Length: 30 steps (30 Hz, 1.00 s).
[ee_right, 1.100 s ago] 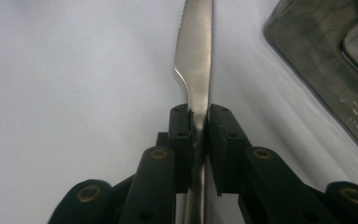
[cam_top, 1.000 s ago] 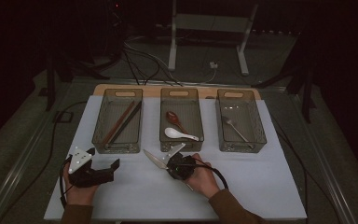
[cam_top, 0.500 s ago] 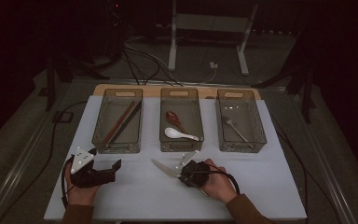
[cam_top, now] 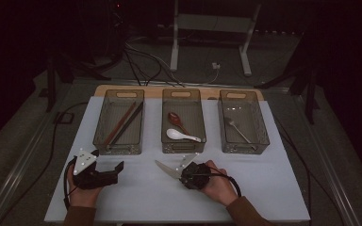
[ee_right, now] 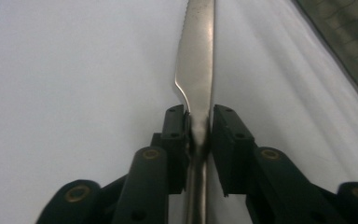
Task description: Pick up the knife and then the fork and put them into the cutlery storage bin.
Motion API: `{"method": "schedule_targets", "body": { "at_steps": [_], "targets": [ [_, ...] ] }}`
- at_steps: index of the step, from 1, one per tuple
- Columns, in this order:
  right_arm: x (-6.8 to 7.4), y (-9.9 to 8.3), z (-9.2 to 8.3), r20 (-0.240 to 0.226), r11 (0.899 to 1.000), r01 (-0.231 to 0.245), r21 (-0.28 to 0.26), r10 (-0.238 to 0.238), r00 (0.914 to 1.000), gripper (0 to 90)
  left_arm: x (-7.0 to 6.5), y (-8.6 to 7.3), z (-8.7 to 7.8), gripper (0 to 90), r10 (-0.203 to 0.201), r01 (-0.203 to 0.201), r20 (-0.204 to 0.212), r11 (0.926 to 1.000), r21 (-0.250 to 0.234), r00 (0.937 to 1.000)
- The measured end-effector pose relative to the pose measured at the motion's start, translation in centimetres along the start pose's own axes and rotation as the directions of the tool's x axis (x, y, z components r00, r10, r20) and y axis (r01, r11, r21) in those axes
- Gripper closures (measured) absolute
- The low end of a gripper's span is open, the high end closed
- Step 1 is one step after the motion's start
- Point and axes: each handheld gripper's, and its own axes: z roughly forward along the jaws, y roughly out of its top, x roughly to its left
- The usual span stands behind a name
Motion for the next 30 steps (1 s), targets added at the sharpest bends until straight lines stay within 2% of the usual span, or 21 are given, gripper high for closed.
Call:
{"method": "schedule_targets", "body": {
  "at_steps": [4,11,13,16,19,24,25,27,30],
  "targets": [
    [-0.4,0.2,-0.1,-0.027,0.998,-0.048,0.035,0.049,0.9984,75.5,0.0,0.0,0.0,0.6,0.0,0.0,0.001,1.0,-0.003,1.0],
    [-0.8,0.1,-0.3,-0.055,0.995,-0.052,0.08,0.056,0.9969,76.0,-0.1,0.0,0.0,0.6,0.002,-0.002,0.002,1.0,0.0,1.0],
    [-0.6,0.3,-0.2,-0.046,0.994,-0.054,0.09,0.059,0.9972,76.2,-0.1,0.0,0.1,0.6,0.002,-0.002,0.002,1.0,0.0,1.0],
    [-0.3,0.6,-0.1,-0.024,0.994,-0.025,0.108,0.027,0.9993,76.8,-0.2,0.0,0.1,0.6,0.003,-0.003,0.003,1.0,0.0,1.0],
    [0.0,0.9,0.0,-0.005,0.991,-0.014,0.13,0.015,0.9999,77.6,-0.3,0.1,0.2,0.6,0.004,-0.004,0.005,1.0,0.002,1.0],
    [-0.2,1.0,0.1,-0.019,0.99,-0.016,0.141,0.019,0.9996,79.8,-0.4,0.1,0.2,0.6,0.005,-0.005,0.007,1.0,0.001,1.0],
    [-0.1,0.9,0.1,-0.012,0.991,-0.021,0.134,0.023,0.9997,80.4,-0.4,0.1,0.3,0.6,0.005,-0.005,0.007,1.0,0.001,1.0],
    [0.3,0.9,0.0,0.016,0.992,0.001,0.127,-0.003,0.9999,80.7,-0.4,0.1,0.3,0.6,0.007,-0.007,0.009,0.9999,0.008,0.9999],
    [0.3,0.6,-0.1,0.016,0.994,-0.005,0.105,0.004,0.9999,80.8,-0.3,0.1,0.3,0.6,0.006,-0.006,0.008,1.0,0.001,0.9999]
  ]
}}
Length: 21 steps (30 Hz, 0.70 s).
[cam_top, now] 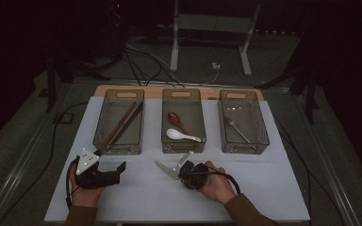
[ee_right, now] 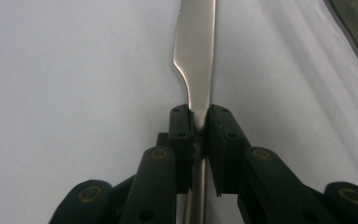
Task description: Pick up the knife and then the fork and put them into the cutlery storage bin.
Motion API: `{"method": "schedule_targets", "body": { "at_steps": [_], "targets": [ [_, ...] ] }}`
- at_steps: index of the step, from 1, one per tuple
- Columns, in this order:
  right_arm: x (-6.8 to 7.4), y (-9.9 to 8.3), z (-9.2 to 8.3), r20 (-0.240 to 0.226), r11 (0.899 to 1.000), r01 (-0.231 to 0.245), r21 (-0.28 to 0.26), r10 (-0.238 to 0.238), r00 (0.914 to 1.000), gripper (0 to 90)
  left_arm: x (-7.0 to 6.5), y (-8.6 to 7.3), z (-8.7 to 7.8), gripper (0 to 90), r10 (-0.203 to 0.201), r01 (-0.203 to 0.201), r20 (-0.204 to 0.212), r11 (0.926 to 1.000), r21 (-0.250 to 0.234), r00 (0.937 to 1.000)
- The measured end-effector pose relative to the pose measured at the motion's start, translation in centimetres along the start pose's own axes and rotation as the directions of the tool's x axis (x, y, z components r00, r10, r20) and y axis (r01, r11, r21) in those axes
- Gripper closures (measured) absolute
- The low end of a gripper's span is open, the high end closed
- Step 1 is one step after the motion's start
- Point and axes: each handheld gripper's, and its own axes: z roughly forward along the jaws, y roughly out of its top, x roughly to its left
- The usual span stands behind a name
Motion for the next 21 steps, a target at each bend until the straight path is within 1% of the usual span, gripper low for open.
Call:
{"method": "schedule_targets", "body": {
  "at_steps": [3,4,5,6,9,12,14,17,21],
  "targets": [
    [0.0,-0.5,-0.1,0.006,0.999,-0.02,-0.047,0.02,0.9998,80.8,0.3,-0.1,0.0,0.6,-0.008,0.008,-0.004,1.0,0.001,1.0],
    [0.0,-0.6,-0.2,0.012,0.998,-0.034,-0.061,0.035,0.9993,80.8,0.3,-0.1,0.0,0.6,-0.006,0.006,-0.004,1.0,0.002,1.0],
    [0.0,-0.8,-0.3,0.016,0.997,-0.035,-0.074,0.036,0.9992,80.8,0.2,-0.1,0.0,0.6,-0.005,0.005,-0.004,1.0,0.002,1.0],
    [0.0,-0.8,-0.4,0.02,0.995,-0.044,-0.087,0.046,0.9987,80.8,0.2,0.0,0.0,0.6,-0.002,0.002,-0.003,1.0,0.0,1.0],
    [0.1,-1.1,-0.9,0.027,0.991,-0.048,-0.127,0.052,0.9983,80.8,0.1,0.0,0.0,0.6,-0.001,0.001,-0.003,1.0,0.002,1.0],
    [0.0,-1.3,-1.5,0.035,0.983,-0.064,-0.169,0.071,0.9969,80.8,0.2,0.0,0.0,0.6,-0.002,0.002,-0.004,1.0,0.002,1.0],
    [-0.1,-1.6,-1.9,0.036,0.978,-0.078,-0.193,0.087,0.9956,80.8,0.1,0.0,0.0,0.6,-0.002,0.002,-0.004,1.0,0.001,1.0],
    [-0.2,-2.0,-2.5,0.06,0.967,-0.105,-0.231,0.122,0.9907,80.8,0.1,0.0,0.0,0.6,-0.001,0.001,-0.004,1.0,0.002,1.0],
    [-0.7,-2.8,-3.4,0.084,0.947,-0.144,-0.286,0.174,0.9812,80.8,0.1,0.0,0.0,0.6,-0.001,0.001,-0.005,1.0,0.002,1.0]
  ]
}}
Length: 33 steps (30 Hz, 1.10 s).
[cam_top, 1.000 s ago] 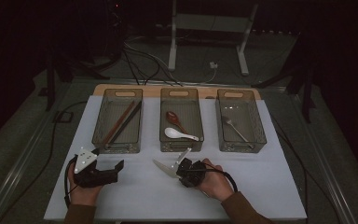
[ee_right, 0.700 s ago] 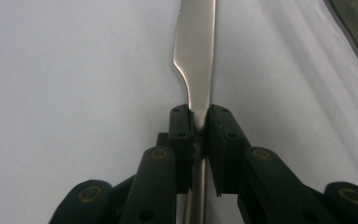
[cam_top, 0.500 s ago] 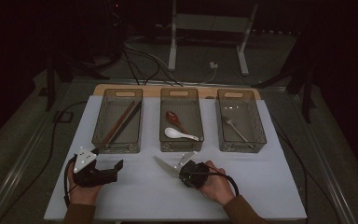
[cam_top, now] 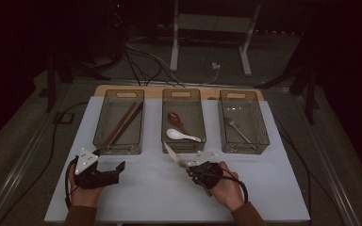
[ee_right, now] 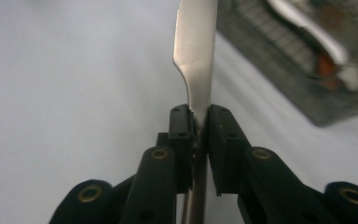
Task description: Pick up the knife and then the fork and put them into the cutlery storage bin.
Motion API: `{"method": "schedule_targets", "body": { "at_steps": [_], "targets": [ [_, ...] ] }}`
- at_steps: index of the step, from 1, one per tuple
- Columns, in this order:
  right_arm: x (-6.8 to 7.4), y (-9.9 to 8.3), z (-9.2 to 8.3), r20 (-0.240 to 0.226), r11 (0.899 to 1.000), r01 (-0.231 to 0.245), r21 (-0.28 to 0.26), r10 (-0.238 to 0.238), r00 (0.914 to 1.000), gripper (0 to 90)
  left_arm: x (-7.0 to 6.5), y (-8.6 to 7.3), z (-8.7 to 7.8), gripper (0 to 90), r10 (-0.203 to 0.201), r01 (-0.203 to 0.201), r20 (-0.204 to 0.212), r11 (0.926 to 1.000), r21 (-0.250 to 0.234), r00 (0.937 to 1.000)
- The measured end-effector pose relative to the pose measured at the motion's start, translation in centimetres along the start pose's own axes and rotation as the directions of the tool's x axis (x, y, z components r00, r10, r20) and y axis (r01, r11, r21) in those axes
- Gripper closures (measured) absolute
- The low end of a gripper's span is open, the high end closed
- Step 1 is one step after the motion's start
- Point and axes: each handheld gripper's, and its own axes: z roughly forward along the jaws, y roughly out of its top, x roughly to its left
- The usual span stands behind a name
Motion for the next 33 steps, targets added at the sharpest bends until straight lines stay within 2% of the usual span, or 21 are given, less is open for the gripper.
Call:
{"method": "schedule_targets", "body": {
  "at_steps": [5,10,17,19,23,28,33],
  "targets": [
    [-1.5,-0.7,-1.2,0.041,0.997,-0.062,-0.047,0.064,0.9971,80.8,0.0,0.0,0.0,0.6,-0.001,0.001,0.0,1.0,-0.001,1.0],
    [-3.5,-1.9,-2.7,0.09,0.985,-0.135,-0.104,0.145,0.9854,80.7,0.0,0.0,0.1,0.6,-0.001,0.001,0.001,1.0,0.001,1.0],
    [-6.4,-3.8,-4.6,0.144,0.958,-0.239,-0.159,0.262,0.9542,80.7,-0.1,0.0,0.2,0.6,0.0,0.0,0.002,1.0,0.003,1.0],
    [-7.1,-4.3,-5.0,0.168,0.953,-0.252,-0.167,0.28,0.9452,80.7,-0.1,0.0,0.1,0.6,-0.001,0.0,0.002,1.0,0.003,1.0],
    [-8.5,-5.2,-5.6,0.199,0.937,-0.294,-0.188,0.329,0.923,80.7,-0.1,0.0,0.2,0.6,0.0,0.0,0.003,1.0,0.004,1.0],
    [-10.0,-6.0,-6.0,0.234,0.921,-0.333,-0.203,0.376,0.8968,80.7,-0.1,0.0,0.3,0.6,0.001,-0.001,0.004,1.0,0.006,1.0],
    [-10.9,-6.2,-6.0,0.256,0.911,-0.352,-0.216,0.401,0.8798,80.7,-0.1,0.0,0.2,0.6,0.001,-0.001,0.004,1.0,0.004,1.0]
  ]
}}
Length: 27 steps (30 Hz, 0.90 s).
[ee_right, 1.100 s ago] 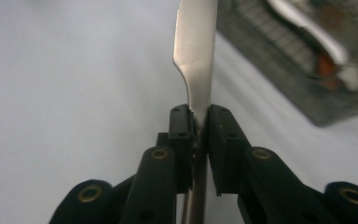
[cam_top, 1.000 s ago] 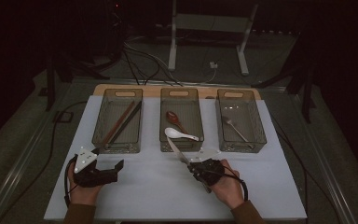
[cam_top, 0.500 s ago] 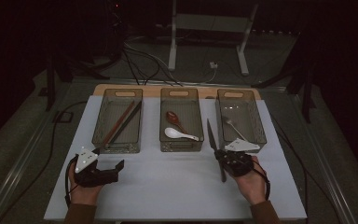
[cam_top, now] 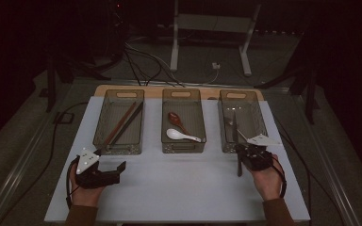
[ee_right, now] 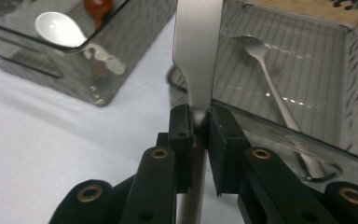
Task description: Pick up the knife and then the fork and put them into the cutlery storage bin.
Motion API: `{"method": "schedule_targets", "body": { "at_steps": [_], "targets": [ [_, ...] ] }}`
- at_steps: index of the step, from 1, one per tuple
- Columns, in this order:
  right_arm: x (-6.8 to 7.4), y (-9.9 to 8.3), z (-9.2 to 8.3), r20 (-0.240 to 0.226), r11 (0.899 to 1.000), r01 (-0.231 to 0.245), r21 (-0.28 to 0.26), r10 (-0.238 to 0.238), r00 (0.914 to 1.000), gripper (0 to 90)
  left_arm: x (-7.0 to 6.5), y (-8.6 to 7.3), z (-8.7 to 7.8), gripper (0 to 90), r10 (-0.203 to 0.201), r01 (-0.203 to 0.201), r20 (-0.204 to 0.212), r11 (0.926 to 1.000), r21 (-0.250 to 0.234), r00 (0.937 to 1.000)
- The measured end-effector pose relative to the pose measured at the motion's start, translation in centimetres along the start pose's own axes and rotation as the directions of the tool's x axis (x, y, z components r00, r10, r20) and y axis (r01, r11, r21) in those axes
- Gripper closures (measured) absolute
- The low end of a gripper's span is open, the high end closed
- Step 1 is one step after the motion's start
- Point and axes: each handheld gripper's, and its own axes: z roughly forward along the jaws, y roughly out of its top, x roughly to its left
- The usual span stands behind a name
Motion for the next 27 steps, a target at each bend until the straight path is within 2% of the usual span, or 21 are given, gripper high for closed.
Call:
{"method": "schedule_targets", "body": {
  "at_steps": [6,13,27],
  "targets": [
    [-0.9,0.5,0.5,0.03,1.0,-0.024,-0.003,0.024,0.9993,80.7,0.1,0.0,-0.1,0.6,-0.001,0.001,0.0,1.0,-0.001,1.0],
    [-1.4,0.8,0.9,0.042,0.999,-0.047,-0.004,0.047,0.998,80.7,0.1,0.0,-0.1,0.6,-0.001,0.001,0.0,1.0,-0.004,1.0],
    [-2.0,2.1,0.6,0.062,0.998,-0.058,-0.024,0.059,0.9963,80.7,0.1,0.0,-0.1,0.6,-0.001,0.001,-0.001,1.0,-0.003,1.0]
  ]
}}
